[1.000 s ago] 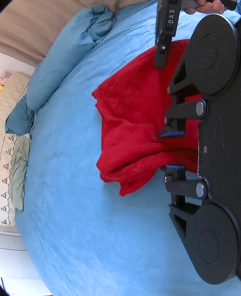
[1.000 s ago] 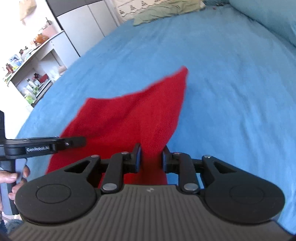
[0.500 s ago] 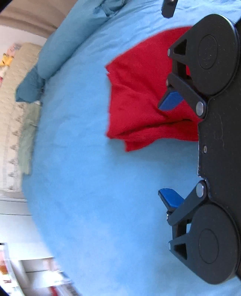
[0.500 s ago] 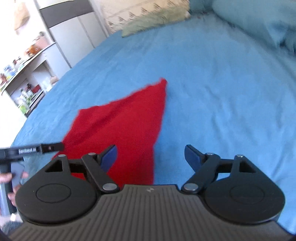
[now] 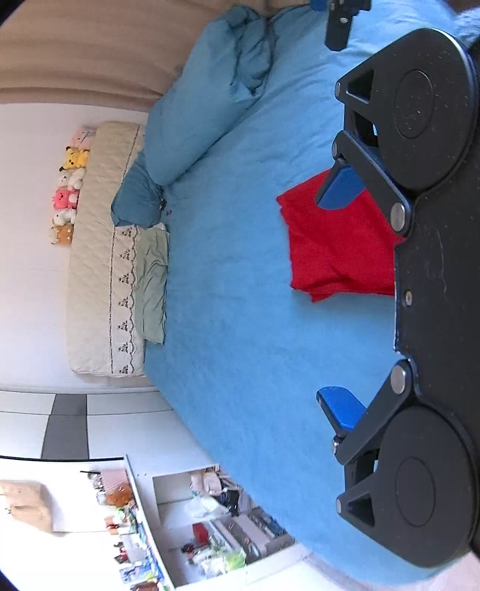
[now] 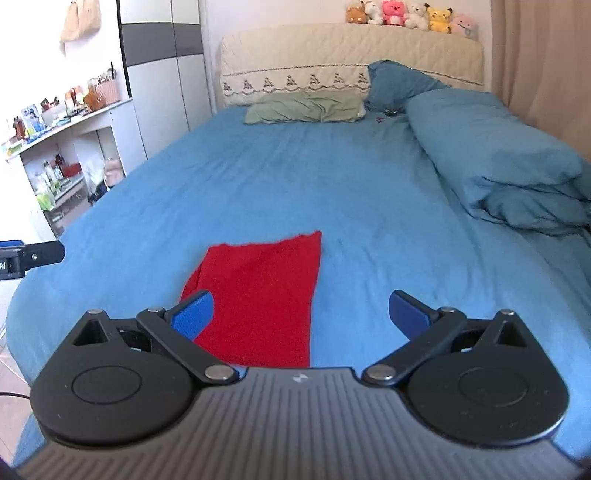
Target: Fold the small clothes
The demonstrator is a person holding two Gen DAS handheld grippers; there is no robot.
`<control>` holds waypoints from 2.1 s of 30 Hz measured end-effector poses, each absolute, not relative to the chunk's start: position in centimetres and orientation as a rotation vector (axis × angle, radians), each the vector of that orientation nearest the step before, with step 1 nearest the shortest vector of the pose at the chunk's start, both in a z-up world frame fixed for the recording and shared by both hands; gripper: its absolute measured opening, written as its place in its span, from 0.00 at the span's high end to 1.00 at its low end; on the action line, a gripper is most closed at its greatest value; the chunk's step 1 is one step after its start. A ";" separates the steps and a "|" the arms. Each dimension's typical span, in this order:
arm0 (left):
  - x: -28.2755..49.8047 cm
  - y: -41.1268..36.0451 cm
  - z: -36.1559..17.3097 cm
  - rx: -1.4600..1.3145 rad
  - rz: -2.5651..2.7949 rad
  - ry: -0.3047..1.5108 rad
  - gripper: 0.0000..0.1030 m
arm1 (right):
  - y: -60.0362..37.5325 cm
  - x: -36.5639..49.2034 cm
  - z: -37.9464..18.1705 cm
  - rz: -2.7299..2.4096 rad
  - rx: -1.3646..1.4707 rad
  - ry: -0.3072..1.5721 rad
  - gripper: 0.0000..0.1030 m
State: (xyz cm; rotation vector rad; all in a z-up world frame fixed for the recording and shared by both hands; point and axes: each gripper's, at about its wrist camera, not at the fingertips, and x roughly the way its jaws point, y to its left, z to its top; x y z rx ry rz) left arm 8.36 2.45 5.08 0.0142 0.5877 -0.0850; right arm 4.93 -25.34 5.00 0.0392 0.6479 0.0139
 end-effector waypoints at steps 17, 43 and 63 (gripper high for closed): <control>1.3 -0.1 1.2 0.086 -0.098 0.692 0.00 | -23.3 -4.0 1.9 -0.080 0.068 0.783 0.00; 0.8 -1.1 1.6 0.098 -0.110 0.657 0.00 | -23.3 -4.0 1.4 -0.114 0.080 0.798 0.00; 0.3 -0.9 2.3 0.112 -0.120 0.628 0.00 | -23.6 -4.3 1.1 -0.120 0.077 0.796 0.00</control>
